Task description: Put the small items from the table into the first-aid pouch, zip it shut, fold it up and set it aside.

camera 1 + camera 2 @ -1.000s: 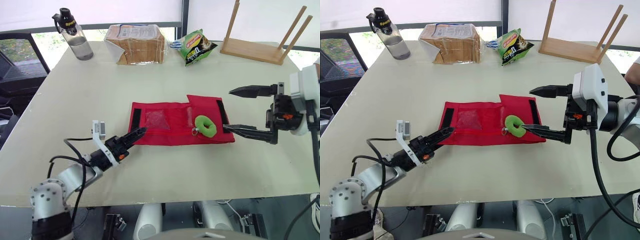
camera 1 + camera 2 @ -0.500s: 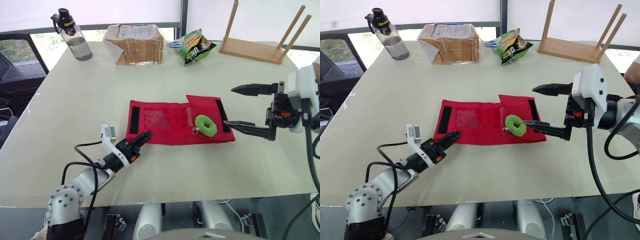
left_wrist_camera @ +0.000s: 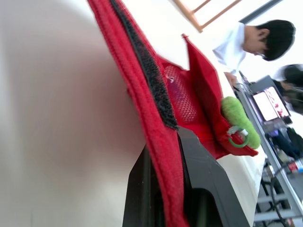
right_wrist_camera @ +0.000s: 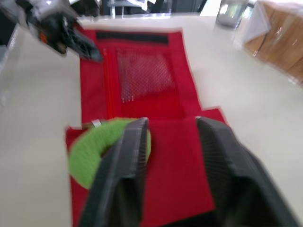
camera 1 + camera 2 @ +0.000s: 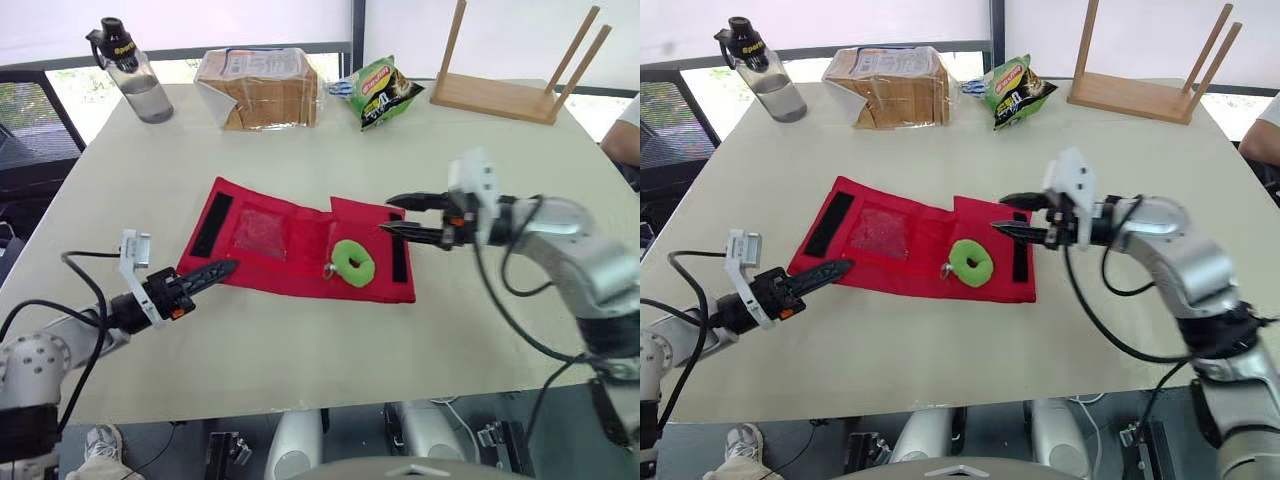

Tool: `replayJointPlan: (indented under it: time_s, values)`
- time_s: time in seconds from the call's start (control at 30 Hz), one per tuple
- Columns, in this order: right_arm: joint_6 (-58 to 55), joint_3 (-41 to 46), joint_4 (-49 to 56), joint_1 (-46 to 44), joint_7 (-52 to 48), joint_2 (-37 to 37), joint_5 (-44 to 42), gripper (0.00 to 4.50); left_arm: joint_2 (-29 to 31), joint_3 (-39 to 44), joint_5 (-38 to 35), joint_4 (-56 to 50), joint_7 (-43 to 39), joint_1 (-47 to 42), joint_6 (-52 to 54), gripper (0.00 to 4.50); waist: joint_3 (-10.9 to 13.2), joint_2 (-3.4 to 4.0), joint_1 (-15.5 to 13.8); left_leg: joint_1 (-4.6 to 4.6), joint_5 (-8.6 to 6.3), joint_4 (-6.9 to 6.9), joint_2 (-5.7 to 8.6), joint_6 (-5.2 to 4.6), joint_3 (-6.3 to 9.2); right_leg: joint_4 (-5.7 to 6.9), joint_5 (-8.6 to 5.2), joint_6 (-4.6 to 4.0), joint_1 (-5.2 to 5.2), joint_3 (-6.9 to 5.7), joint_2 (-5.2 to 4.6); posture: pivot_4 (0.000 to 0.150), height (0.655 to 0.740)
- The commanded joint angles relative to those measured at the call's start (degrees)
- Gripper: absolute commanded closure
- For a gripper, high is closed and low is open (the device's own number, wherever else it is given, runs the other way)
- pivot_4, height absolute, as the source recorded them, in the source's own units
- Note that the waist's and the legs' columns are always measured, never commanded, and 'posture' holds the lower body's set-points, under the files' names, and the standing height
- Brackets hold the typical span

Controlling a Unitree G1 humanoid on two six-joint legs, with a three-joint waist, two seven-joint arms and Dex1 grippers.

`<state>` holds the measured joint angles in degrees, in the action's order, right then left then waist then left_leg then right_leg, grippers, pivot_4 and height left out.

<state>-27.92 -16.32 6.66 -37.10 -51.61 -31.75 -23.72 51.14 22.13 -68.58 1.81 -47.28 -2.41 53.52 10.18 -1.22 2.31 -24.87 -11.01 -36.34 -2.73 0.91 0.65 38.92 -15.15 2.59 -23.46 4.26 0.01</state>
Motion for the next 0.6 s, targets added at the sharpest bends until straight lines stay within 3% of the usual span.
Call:
replayJointPlan:
  time_s: [0.03, 0.2, 0.37, 0.47, 0.6]
  values:
    - [3.6, -3.4, -5.4, -2.3, -0.1, 2.6, 5.9, 4.46, 0.9, 0.6, 3.6, 1.0, -6.4, -2.1, -2.7, 4.5, 0.0, 0.01, 0.0, -0.03, 0.0, 0.02, 0.0, 0.0, 0.0, 0.0, 0.0, 0.0, -0.04, 0.0, 0.0, 0.15, 0.74]
    - [6.9, -10.3, -12.9, -2.8, -1.0, 4.5, 15.7, 4.46, 1.4, 0.6, 6.9, 4.1, -15.4, -5.6, -3.8, 4.5, 0.0, -0.01, 0.0, -0.1, 0.0, 0.07, -0.01, 0.01, -0.01, 0.0, 0.0, 0.0, -0.12, -0.01, -0.01, 0.15, 0.74]
    - [7.0, -11.2, -16.6, -2.9, -0.8, 7.1, 19.4, 4.46, 1.1, -1.8, 6.7, 2.3, -22.5, -10.0, -1.5, 4.5, -0.1, -0.1, 0.3, 0.06, 0.0, 0.05, -0.03, 0.01, 0.0, 0.07, 0.01, 0.03, 0.0, -0.02, 0.02, 0.15, 0.74]
    - [6.8, -10.4, -16.3, -2.7, -0.8, 8.0, 20.0, 4.46, -0.2, -5.1, 4.5, -3.3, -21.8, -12.7, 3.2, 4.5, -0.1, -0.13, 0.2, 0.14, 0.0, 0.05, -0.1, 0.01, -0.06, 0.09, 0.02, 0.04, 0.01, -0.03, 0.02, 0.15, 0.74]
    - [5.4, -9.7, -13.2, -0.9, -1.1, 8.0, 20.0, 4.46, -5.6, -14.4, 9.8, -7.6, -16.6, -16.1, 3.9, 4.5, -0.1, -0.15, -0.2, 0.12, 0.0, 0.03, -0.07, 0.01, -0.03, 0.11, 0.02, 0.03, 0.04, -0.06, -0.01, 0.15, 0.74]
